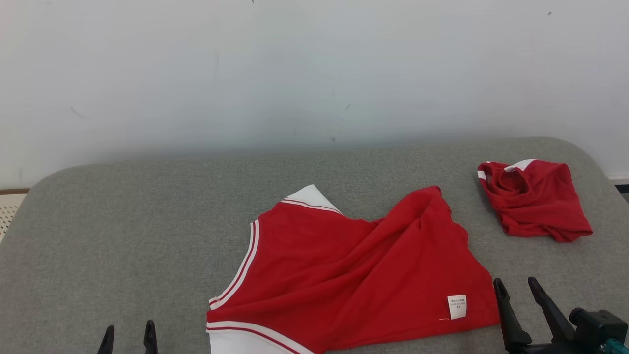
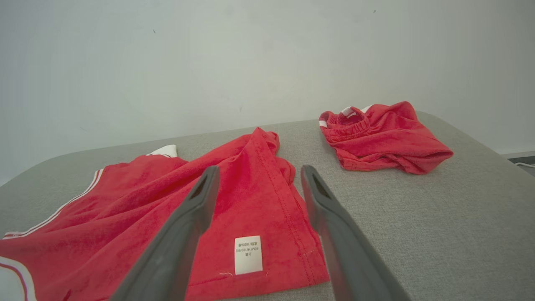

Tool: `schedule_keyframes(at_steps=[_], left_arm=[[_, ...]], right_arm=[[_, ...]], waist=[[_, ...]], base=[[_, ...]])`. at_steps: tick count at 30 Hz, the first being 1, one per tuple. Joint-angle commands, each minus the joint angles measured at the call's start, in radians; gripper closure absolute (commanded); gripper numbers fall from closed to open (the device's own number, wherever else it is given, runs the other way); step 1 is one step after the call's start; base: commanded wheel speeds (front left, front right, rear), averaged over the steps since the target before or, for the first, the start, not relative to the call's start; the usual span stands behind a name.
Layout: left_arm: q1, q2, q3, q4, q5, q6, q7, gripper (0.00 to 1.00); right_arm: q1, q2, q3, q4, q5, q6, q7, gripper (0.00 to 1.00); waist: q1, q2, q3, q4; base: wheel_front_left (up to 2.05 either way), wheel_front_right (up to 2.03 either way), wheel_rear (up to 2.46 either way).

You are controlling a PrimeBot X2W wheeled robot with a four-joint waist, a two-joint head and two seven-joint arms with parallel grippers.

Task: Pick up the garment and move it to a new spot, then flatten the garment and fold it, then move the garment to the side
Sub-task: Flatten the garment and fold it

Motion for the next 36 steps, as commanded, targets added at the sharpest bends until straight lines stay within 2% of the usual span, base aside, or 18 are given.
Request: schedule_keyframes(at_steps=[1, 14, 18, 27, 36], left_arm=[[0.007, 0.001, 0.001, 0.002, 0.012, 0.002, -0.004, 0.00], [0.013, 0.001, -0.009, 0.016, -0.024, -0.017, -0.004, 0.00], [0.010, 0.000, -0.044, 0.055, -0.072, -0.031, -0.004, 0.00], [-0.012, 0.001, -0.159, 0.204, -0.086, -0.079, -0.004, 0.00], [-0.008, 0.001, -0.258, 0.298, -0.116, -0.093, -0.004, 0.00]], right_arm=[[-0.007, -0.006, 0.001, 0.002, 0.004, 0.001, -0.005, 0.00], [0.003, -0.008, -0.020, 0.041, 0.005, 0.001, 0.016, 0.00], [-0.002, -0.006, -0.036, 0.099, -0.004, 0.001, 0.030, 0.00], [-0.067, -0.027, -0.034, 0.207, -0.008, 0.001, 0.048, 0.00], [-0.141, -0.039, -0.003, 0.315, 0.009, 0.001, 0.041, 0.00]], waist=[[0.0000, 0.0000, -0.001, 0.000], [0.0000, 0.0000, 0.006, 0.001], [0.0000, 0.0000, 0.019, 0.006], [0.0000, 0.0000, 0.051, 0.013], [0.0000, 0.0000, 0.074, 0.020]], base=[[0.00, 0.00, 0.00], [0.00, 0.00, 0.00], [0.00, 0.00, 0.00], [0.00, 0.00, 0.00], [0.00, 0.00, 0.00]])
